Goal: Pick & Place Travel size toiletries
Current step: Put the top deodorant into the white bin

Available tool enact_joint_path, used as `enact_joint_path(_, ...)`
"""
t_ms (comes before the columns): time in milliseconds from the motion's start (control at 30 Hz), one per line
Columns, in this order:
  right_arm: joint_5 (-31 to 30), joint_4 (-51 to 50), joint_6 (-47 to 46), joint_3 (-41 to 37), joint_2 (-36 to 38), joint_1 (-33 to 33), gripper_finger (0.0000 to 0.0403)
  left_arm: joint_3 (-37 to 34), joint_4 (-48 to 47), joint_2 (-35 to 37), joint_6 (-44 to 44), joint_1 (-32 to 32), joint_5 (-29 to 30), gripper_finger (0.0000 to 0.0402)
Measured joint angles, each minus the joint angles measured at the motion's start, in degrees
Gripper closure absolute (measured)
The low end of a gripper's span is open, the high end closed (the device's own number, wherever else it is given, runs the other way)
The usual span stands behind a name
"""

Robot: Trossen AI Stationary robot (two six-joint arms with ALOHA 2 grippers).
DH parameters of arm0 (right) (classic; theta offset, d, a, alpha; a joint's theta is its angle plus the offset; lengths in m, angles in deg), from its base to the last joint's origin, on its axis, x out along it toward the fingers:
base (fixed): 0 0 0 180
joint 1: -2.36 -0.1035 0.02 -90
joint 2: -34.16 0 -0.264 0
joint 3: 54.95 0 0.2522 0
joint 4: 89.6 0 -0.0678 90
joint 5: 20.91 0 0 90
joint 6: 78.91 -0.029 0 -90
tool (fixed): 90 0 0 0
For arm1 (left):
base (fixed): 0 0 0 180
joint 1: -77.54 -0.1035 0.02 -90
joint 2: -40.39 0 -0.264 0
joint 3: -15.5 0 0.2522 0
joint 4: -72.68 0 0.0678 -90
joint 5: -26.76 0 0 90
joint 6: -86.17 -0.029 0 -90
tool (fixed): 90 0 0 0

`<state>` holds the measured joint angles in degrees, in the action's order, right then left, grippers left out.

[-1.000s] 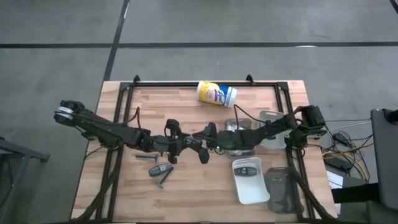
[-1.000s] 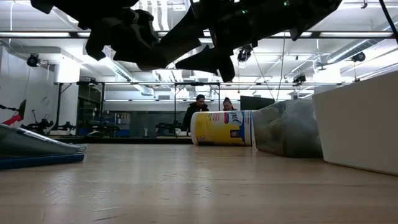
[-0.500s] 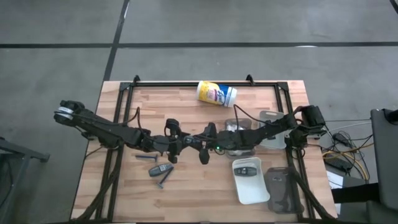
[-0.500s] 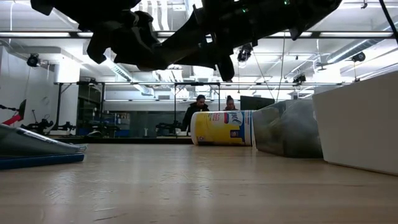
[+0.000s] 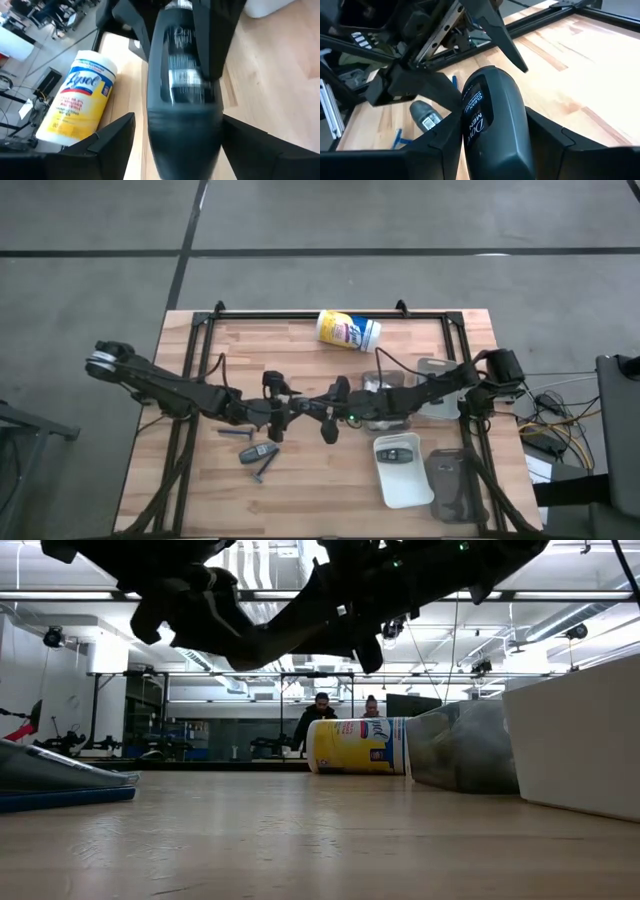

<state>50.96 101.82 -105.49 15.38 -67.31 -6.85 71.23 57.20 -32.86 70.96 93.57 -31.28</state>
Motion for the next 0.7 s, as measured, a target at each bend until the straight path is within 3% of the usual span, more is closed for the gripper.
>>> enact_joint_path(233, 0.4, -5.2, 0.4, 0.0, 3.1, 0.0, 0.0231, 0.0, -4.6, 3.3, 2.7, 0.0, 0.1, 0.0114)
enact_joint_path(467, 2.1, -16.3, -1.5, 0.0, 8.6, -1.3, 0.0226, -0.1, -13.2, 7.3, 8.9, 0.0, 0.1, 0.0113)
enact_joint_path(700, 4.7, -27.9, -4.1, 0.0, 16.0, -5.4, 0.0227, -1.8, -15.1, 8.9, 13.3, 0.0, 0.0, 0.0114)
